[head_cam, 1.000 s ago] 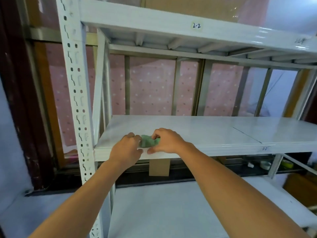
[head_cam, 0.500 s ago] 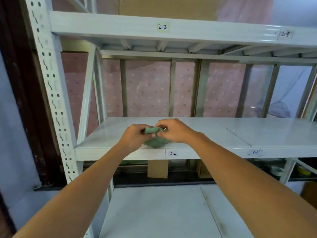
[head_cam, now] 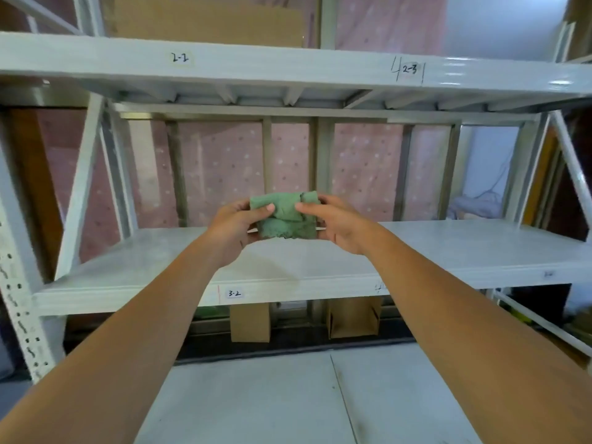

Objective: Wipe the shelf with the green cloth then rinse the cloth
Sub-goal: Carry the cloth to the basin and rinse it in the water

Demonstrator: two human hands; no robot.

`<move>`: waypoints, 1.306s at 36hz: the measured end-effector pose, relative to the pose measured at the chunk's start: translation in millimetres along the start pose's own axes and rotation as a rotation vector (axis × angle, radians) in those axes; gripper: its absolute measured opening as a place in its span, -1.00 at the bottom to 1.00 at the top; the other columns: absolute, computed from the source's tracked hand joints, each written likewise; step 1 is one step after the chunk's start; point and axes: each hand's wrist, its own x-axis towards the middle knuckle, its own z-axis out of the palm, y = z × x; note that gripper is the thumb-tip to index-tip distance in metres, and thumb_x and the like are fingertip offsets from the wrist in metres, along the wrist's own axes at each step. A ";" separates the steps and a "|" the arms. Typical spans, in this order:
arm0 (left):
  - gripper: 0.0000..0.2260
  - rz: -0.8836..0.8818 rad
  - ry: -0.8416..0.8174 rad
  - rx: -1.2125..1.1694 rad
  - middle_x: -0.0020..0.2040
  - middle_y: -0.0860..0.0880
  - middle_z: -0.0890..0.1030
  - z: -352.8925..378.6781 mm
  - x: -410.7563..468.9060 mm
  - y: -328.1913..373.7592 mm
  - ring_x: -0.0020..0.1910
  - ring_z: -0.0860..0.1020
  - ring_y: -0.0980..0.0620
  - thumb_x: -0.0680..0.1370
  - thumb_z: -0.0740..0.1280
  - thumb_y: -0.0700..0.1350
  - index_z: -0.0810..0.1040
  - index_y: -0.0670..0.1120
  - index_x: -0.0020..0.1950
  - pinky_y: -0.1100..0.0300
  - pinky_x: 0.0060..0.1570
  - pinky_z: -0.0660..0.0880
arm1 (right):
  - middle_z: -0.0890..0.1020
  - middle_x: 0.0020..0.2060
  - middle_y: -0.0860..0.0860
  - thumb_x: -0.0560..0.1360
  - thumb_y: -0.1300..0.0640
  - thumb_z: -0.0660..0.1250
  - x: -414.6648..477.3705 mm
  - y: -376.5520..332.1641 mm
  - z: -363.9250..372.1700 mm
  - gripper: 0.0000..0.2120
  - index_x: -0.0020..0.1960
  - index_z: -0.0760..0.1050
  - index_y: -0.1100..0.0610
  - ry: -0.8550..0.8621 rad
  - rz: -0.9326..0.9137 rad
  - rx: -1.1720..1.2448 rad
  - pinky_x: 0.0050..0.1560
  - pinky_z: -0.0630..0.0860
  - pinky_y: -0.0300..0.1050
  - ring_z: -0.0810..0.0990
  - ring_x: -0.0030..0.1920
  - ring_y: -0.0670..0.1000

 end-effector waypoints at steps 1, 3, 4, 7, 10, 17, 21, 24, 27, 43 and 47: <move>-0.79 0.001 -0.013 -0.005 0.04 -0.11 0.71 11.0 2.8 -1.2 0.02 0.69 -0.08 0.53 0.43 -0.20 0.64 -0.16 0.16 0.05 -0.06 0.64 | 0.72 0.11 0.09 0.53 0.13 0.47 -4.9 -1.9 -8.9 -0.67 0.27 0.57 0.15 0.021 -0.010 -0.001 0.12 0.66 0.06 0.71 0.11 0.07; -0.81 0.001 -0.037 -0.015 -0.01 -0.07 0.71 33.6 8.8 -4.1 -0.04 0.69 -0.04 0.53 0.43 -0.20 0.64 -0.13 0.13 0.12 -0.14 0.63 | 0.70 0.13 0.10 0.53 0.11 0.48 -13.9 -5.3 -28.4 -0.64 0.29 0.56 0.17 0.072 -0.019 -0.027 0.10 0.66 0.06 0.71 0.11 0.08; -0.83 0.000 -0.053 -0.015 -0.02 -0.07 0.72 45.4 12.1 -6.1 -0.05 0.69 -0.03 0.53 0.43 -0.20 0.65 -0.12 0.12 0.13 -0.15 0.63 | 0.70 0.15 0.11 0.53 0.11 0.48 -19.0 -7.1 -39.0 -0.62 0.30 0.55 0.18 0.099 -0.018 -0.052 0.09 0.67 0.06 0.71 0.11 0.09; -0.84 -0.011 -0.115 -0.008 -0.01 -0.08 0.72 83.6 24.7 -14.1 -0.03 0.69 -0.05 0.53 0.43 -0.20 0.65 -0.13 0.10 0.09 -0.10 0.64 | 0.68 0.16 0.13 0.54 0.16 0.46 -37.9 -12.2 -75.7 -0.63 0.32 0.54 0.19 0.180 -0.012 -0.121 0.04 0.68 0.01 0.69 0.12 0.12; -0.83 -0.019 -0.187 -0.018 0.01 -0.10 0.71 131.1 37.3 -22.8 -0.03 0.69 -0.05 0.51 0.45 -0.19 0.66 -0.12 0.10 0.10 -0.12 0.64 | 0.68 0.16 0.15 0.54 0.18 0.45 -61.6 -14.4 -117.0 -0.65 0.30 0.55 0.20 0.272 -0.007 -0.132 -0.01 0.68 -0.02 0.69 0.11 0.13; -0.82 -0.054 -0.392 -0.077 -0.04 -0.10 0.72 274.9 59.7 -51.5 -0.08 0.70 -0.04 0.49 0.47 -0.22 0.66 -0.16 0.07 0.12 -0.19 0.64 | 0.69 0.02 0.11 0.56 0.24 0.42 -144.5 -21.4 -225.4 -0.73 0.25 0.56 0.24 0.518 -0.018 -0.165 -0.08 0.69 -0.08 0.71 -0.01 0.08; -0.83 -0.087 -0.518 -0.143 -0.03 -0.11 0.72 360.6 66.0 -71.6 -0.06 0.70 -0.05 0.48 0.48 -0.22 0.65 -0.16 0.06 0.10 -0.18 0.64 | 0.70 0.04 0.13 0.55 0.23 0.44 -194.8 -22.9 -287.0 -0.77 0.20 0.59 0.19 0.680 -0.006 -0.202 -0.05 0.68 -0.03 0.72 0.03 0.11; -0.76 -0.138 -0.635 -0.190 0.01 -0.12 0.72 433.4 67.6 -91.5 0.00 0.70 -0.07 0.48 0.48 -0.22 0.63 -0.19 0.14 0.09 -0.15 0.65 | 0.71 0.05 0.14 0.53 0.21 0.47 -238.9 -24.2 -336.2 -0.73 0.21 0.60 0.22 0.844 0.034 -0.251 -0.10 0.68 -0.05 0.73 0.02 0.13; -0.70 -0.165 -0.753 -0.244 0.08 -0.13 0.70 502.3 66.3 -110.9 0.02 0.70 -0.06 0.48 0.48 -0.25 0.60 -0.19 0.20 0.08 -0.13 0.66 | 0.72 0.06 0.19 0.52 0.20 0.48 -282.1 -25.3 -383.1 -0.73 0.20 0.62 0.25 0.961 0.072 -0.278 -0.06 0.69 -0.01 0.74 0.02 0.15; -0.69 -0.308 -1.159 -0.306 0.11 -0.17 0.67 806.1 32.8 -217.6 0.01 0.70 -0.15 0.48 0.45 -0.35 0.59 -0.18 0.20 0.00 -0.09 0.68 | 0.74 -0.03 0.10 0.51 0.23 0.48 -450.1 18.9 -570.1 -0.73 0.20 0.61 0.17 1.473 0.207 -0.272 -0.07 0.69 -0.02 0.76 -0.03 0.08; -0.68 -0.403 -1.222 -0.281 0.09 -0.17 0.67 868.0 15.3 -261.0 -0.04 0.71 -0.12 0.48 0.44 -0.34 0.58 -0.21 0.23 0.06 -0.20 0.67 | 0.72 0.02 0.10 0.50 0.27 0.48 -488.7 48.2 -609.1 -0.67 0.25 0.58 0.17 1.550 0.240 -0.207 -0.16 0.67 -0.10 0.76 -0.05 0.06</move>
